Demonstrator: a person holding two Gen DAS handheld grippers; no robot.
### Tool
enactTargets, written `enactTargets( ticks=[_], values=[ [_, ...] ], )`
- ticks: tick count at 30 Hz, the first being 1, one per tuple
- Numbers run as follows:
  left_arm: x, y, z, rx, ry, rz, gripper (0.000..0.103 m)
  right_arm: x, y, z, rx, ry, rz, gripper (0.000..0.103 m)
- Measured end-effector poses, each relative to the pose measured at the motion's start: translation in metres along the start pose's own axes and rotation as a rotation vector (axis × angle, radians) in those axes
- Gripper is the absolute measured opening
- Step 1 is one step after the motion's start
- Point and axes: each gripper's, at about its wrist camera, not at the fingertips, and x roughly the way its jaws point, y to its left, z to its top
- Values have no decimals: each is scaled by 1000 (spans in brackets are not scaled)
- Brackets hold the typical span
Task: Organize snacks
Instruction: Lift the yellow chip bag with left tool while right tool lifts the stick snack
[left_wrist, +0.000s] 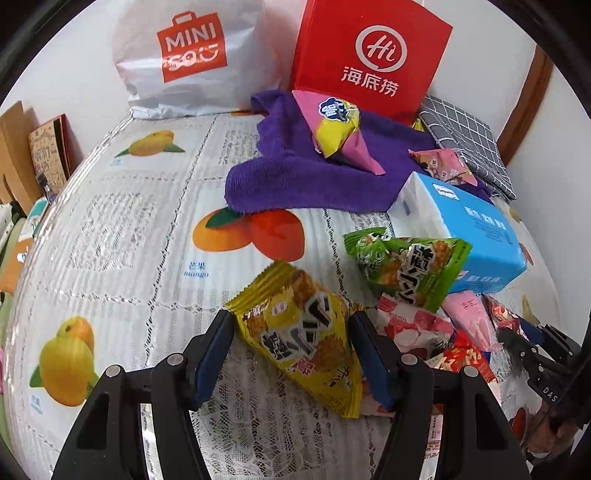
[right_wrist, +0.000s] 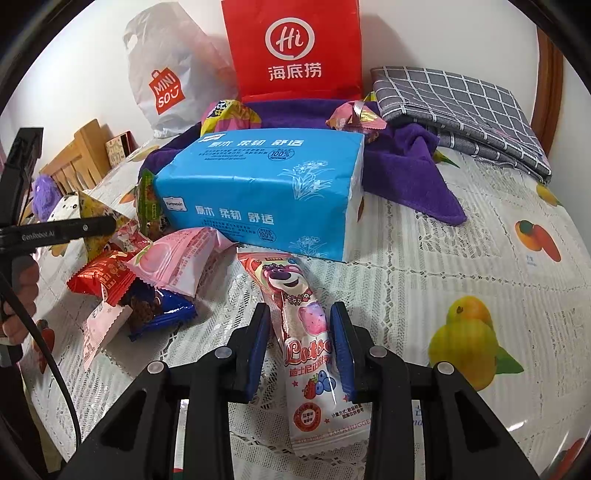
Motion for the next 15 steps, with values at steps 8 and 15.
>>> enactTargets(
  ticks=[8,15],
  values=[
    [1,-1,-1,1,-8,-2,63,0,1,1,-3,2,-9,35],
    [-12,-2,-1,1,-14,-17,62,-1,-5,1,33,-3,-4,25]
  ],
)
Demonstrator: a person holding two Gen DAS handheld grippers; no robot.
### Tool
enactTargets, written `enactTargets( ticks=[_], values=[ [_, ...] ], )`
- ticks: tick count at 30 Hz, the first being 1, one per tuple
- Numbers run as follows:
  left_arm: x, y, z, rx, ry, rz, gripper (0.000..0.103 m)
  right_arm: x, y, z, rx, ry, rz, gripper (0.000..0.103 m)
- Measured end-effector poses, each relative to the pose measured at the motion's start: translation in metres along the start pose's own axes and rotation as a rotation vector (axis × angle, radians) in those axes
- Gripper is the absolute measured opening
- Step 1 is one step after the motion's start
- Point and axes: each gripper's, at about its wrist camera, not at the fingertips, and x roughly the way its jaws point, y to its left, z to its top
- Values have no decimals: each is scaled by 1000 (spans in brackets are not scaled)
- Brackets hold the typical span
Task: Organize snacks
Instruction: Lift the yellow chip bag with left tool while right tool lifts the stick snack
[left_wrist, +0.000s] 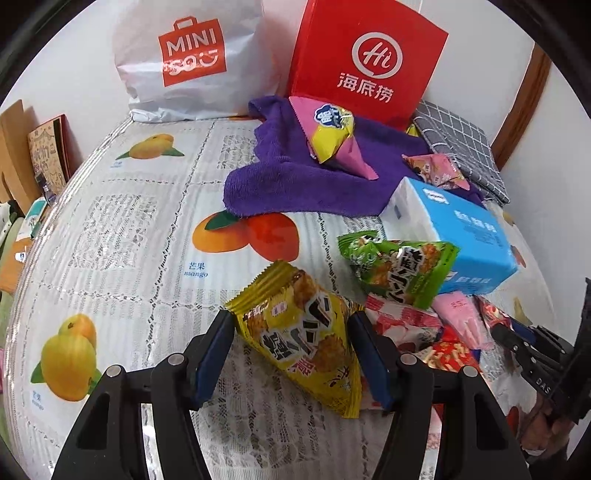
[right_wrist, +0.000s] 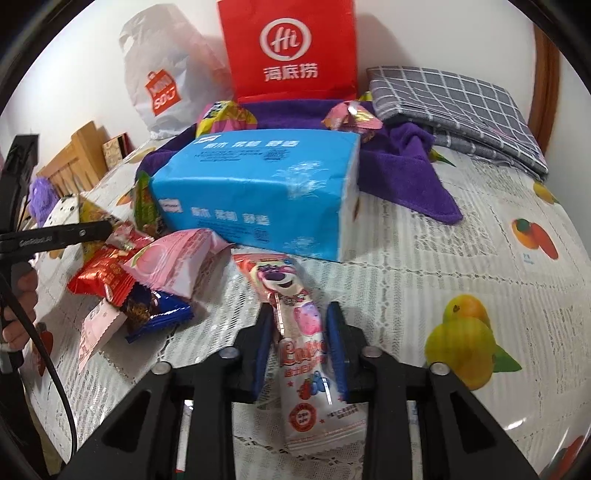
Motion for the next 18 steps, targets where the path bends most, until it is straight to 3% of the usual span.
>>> enactTargets(
  ticks=[5,18],
  values=[
    [-18,-4,1,35,-20,22,62,-1,-5,1,31,-7,14,20],
    [-48,-11,2,12,-51,-17,62,-30,-4,3,61,-57,19,20]
  ],
)
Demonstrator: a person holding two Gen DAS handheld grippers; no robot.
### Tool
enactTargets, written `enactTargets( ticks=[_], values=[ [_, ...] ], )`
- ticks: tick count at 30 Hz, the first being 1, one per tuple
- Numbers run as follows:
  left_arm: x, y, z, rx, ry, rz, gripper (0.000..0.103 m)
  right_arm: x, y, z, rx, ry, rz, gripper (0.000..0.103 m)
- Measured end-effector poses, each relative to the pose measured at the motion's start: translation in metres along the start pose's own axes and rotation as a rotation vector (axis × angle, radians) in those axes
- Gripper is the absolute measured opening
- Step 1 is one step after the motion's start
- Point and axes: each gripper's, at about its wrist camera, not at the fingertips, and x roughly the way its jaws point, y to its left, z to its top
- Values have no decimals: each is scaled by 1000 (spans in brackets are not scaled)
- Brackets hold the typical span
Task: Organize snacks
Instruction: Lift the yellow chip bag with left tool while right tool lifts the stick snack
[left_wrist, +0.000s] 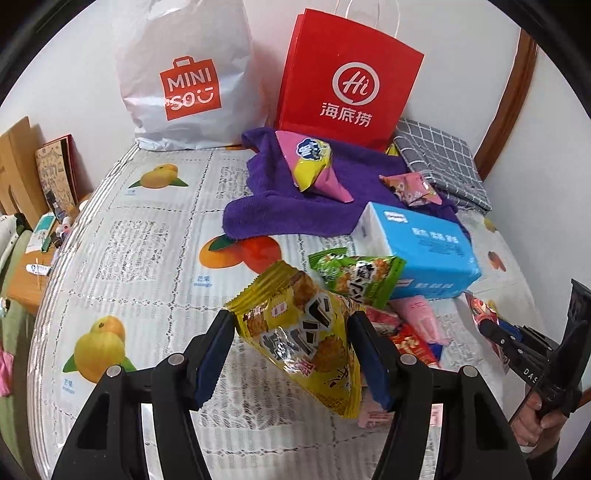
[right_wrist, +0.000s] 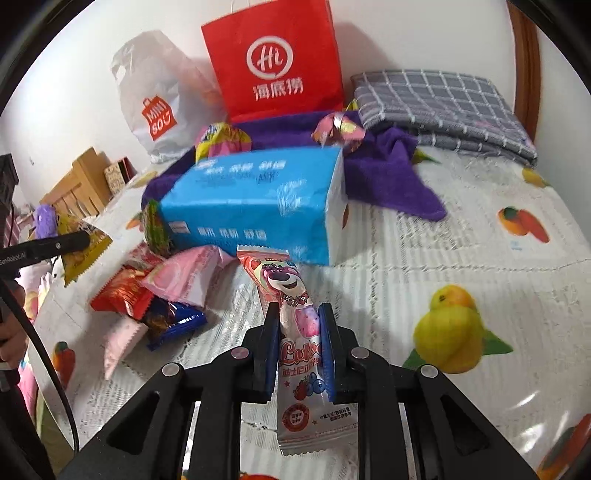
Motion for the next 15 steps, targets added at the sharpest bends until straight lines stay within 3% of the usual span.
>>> enactTargets(
  ticks=[7,15],
  values=[
    [-6,-12,4,5,-20,13,63,-29,8,8,-31,-63,6,20],
    [-15,-28,12,15,-37,-23,63,-36,18,19,-57,-83,25,20]
  ],
)
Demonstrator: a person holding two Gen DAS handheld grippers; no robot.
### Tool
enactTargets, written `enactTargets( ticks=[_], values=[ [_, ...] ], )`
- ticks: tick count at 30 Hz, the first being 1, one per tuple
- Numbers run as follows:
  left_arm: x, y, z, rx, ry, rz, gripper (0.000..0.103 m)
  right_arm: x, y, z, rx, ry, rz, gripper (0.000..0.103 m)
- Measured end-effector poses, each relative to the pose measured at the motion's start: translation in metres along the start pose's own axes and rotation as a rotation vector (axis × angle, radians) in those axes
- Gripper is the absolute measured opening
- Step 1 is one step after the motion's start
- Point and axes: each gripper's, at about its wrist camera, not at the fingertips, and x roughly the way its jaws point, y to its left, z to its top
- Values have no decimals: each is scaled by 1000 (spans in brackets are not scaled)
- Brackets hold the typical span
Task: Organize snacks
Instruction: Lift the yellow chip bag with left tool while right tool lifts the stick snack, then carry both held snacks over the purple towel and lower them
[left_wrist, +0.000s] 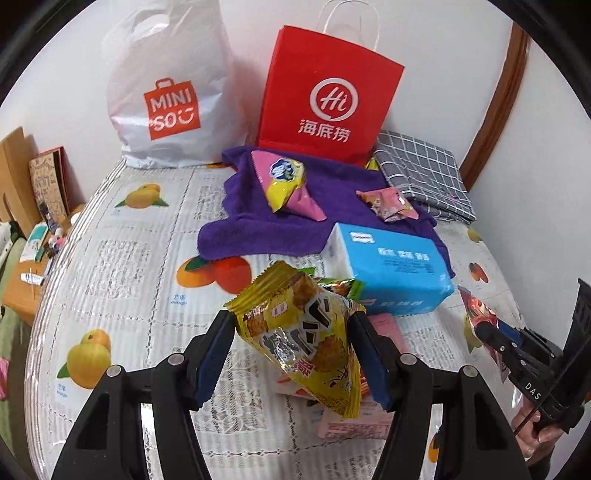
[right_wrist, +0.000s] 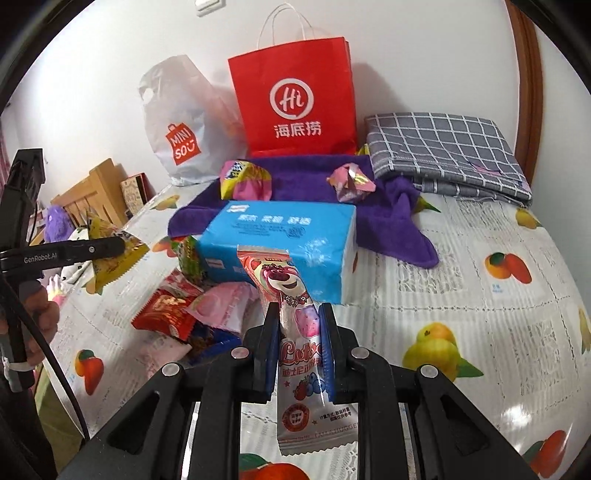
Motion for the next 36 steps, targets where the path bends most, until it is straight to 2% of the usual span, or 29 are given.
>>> enactTargets(
  ticks=[18,36],
  values=[
    [-3,-28,31,35,-32,-1,63,-6,19,59,-44,-82,14,20],
    [14,-42,81,77,-57,-17,63,25,17,123,-53,-84,-3,20]
  ],
)
